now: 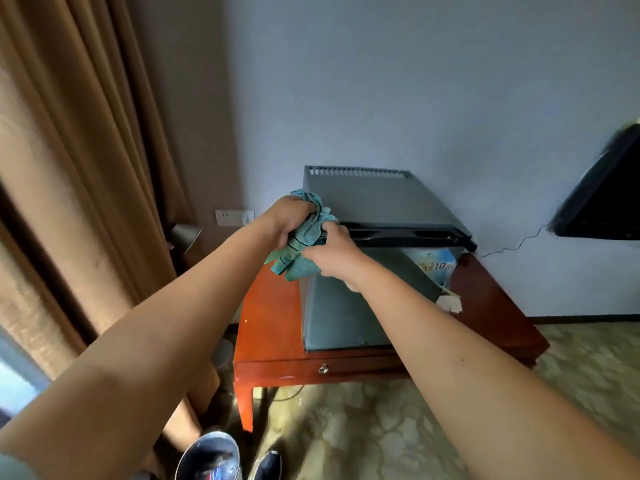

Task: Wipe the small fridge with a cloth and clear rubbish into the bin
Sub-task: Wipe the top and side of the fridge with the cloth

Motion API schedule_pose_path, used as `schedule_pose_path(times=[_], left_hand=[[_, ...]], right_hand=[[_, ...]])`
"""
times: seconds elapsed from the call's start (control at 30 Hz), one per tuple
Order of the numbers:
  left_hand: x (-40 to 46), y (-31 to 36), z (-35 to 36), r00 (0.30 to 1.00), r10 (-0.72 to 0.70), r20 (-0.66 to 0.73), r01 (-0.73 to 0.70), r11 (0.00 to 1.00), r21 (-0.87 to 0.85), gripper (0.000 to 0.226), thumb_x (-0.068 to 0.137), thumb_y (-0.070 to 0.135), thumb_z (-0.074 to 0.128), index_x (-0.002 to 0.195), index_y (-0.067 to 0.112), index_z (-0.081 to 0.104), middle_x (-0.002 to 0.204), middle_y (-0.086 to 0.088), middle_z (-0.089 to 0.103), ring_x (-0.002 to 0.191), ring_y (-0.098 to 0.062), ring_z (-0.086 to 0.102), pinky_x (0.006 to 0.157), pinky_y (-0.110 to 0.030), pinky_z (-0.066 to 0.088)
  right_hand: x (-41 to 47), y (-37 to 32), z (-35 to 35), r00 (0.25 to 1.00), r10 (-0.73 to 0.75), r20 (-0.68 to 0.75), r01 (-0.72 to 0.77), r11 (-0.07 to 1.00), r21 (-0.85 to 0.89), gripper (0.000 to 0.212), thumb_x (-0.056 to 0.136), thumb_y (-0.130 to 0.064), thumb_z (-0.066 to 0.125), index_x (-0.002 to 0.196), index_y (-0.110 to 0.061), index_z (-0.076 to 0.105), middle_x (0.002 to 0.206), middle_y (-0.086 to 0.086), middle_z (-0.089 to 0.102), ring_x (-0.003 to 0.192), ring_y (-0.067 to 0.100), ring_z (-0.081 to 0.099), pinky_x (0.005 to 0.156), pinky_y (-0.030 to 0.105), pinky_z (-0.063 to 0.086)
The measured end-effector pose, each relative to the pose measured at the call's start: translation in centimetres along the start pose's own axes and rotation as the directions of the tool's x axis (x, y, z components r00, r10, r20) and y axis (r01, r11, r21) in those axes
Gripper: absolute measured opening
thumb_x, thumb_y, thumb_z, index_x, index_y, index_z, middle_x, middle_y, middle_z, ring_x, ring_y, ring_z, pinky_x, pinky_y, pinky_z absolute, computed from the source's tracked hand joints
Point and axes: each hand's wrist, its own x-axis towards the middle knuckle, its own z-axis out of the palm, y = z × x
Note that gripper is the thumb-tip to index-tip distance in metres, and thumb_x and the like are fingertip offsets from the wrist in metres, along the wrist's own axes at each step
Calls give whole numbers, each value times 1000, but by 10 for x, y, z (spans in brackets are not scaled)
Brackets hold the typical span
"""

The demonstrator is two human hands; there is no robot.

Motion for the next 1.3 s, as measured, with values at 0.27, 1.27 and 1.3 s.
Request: schedule_pose_path(times=[0.27,1.27,1.3], left_hand=[[-106,129,89,984,154,95,-149,987,-58,42,74,26,71,115,22,68,110,-11,76,99,-34,75,83,-61,59],[58,173,211,966,185,182,-260,646,718,20,89,13,52,98,2,66,94,-12,71,90,-28,66,81,-39,54],[59,172,214,963,188,194,-270,625,732,22,89,12,50,103,3,66,98,-12,71,94,-29,66,84,-40,54]], right_hand=[[22,-4,-86,966,-71,-249,84,996,42,59,83,-26,75,133,-18,45,132,-3,33,114,17,52,100,39,51],[250,139,-238,977,32,-213,-120,902,-415,58,87,-29,70,142,-22,52,140,6,53,124,30,53,100,39,47],[254,140,-238,977,34,-211,-122,897,-425,58,87,-28,70,142,-22,52,141,7,52,125,30,52,101,41,47]])
